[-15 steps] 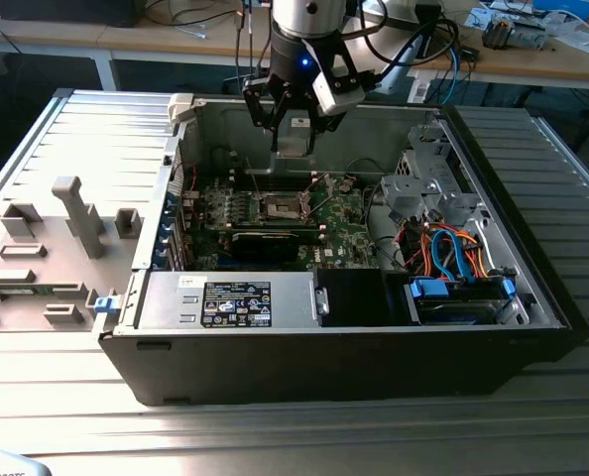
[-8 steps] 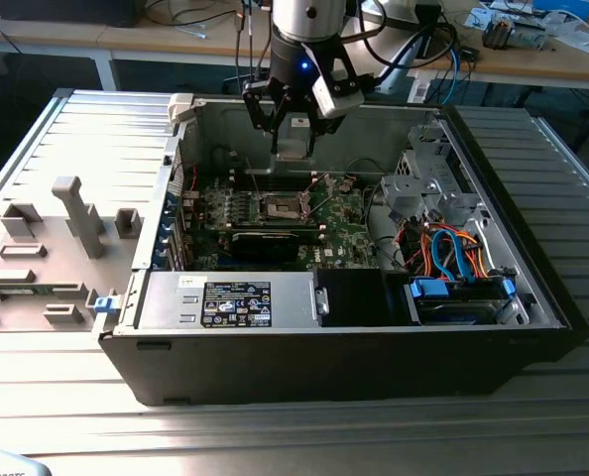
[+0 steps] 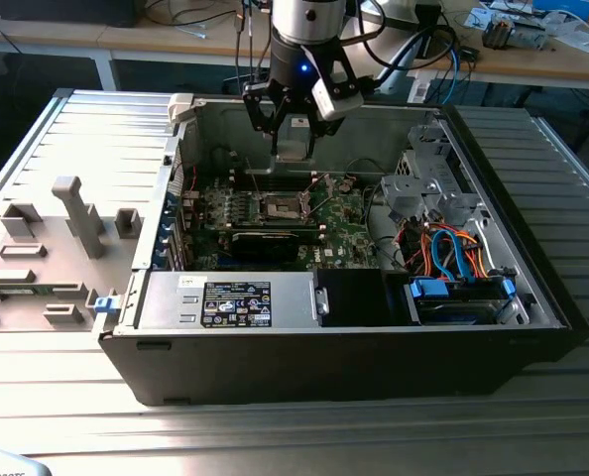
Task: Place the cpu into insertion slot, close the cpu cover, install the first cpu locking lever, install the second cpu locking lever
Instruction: 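Place the cpu into insertion slot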
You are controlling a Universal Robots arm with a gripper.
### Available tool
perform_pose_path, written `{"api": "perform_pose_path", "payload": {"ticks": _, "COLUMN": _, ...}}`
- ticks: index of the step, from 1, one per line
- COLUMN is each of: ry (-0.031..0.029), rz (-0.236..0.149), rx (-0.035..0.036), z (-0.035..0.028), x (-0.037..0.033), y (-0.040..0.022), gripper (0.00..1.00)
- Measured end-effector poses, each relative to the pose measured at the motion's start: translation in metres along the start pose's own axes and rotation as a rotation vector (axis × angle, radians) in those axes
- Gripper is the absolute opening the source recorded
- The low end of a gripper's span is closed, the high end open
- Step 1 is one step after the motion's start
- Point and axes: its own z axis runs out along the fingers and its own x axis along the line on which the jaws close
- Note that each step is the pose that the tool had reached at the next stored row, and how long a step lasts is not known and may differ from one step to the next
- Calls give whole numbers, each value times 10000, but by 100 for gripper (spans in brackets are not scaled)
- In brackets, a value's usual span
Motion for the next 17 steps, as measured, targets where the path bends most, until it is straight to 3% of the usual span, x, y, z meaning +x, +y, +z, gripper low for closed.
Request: {"api": "perform_pose_path", "payload": {"ticks": 17, "ry": 0, "rz": 0, "rx": 0, "z": 33, "x": 2, "y": -3, "gripper": 54}}
